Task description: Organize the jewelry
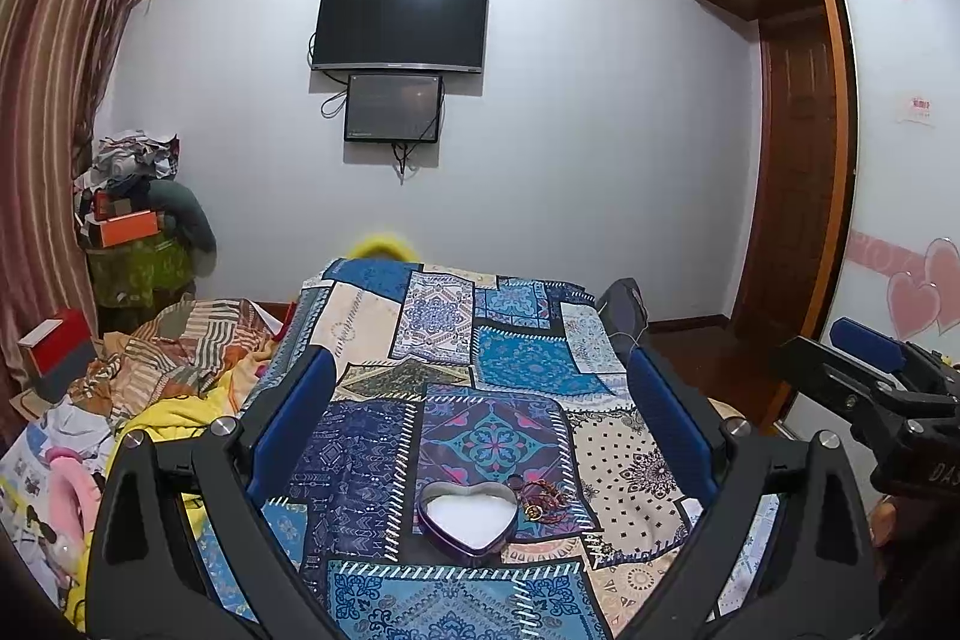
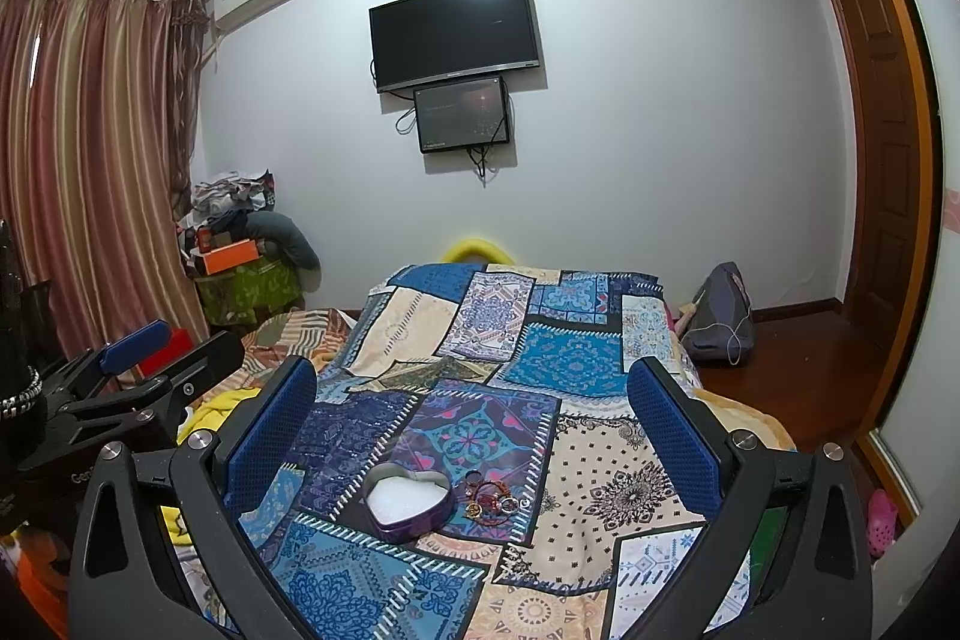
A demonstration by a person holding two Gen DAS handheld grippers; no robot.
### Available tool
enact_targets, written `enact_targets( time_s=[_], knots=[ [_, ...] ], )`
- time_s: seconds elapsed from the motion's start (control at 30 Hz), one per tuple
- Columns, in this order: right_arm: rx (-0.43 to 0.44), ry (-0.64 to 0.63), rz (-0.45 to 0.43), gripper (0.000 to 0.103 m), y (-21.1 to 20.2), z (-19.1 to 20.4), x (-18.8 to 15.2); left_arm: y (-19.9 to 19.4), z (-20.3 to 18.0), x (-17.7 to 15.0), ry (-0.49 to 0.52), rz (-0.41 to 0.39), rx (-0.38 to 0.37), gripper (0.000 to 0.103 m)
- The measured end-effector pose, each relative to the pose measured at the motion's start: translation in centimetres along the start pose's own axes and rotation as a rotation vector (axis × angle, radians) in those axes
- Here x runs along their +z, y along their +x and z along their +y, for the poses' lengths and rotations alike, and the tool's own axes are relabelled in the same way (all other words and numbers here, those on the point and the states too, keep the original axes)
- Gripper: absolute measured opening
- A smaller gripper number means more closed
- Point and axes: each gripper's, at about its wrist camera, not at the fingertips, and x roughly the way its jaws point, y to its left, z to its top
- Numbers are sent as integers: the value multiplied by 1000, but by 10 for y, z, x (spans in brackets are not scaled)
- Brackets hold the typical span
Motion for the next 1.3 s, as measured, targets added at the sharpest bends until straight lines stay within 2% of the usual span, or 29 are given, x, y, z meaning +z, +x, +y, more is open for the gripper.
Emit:
enact_targets(
  time_s=[1.3],
  knots=[
    [4, 1, 18, 103, 5, -3, -5, 6, -2, -4, 14, 17, 9, 98]
  ],
)
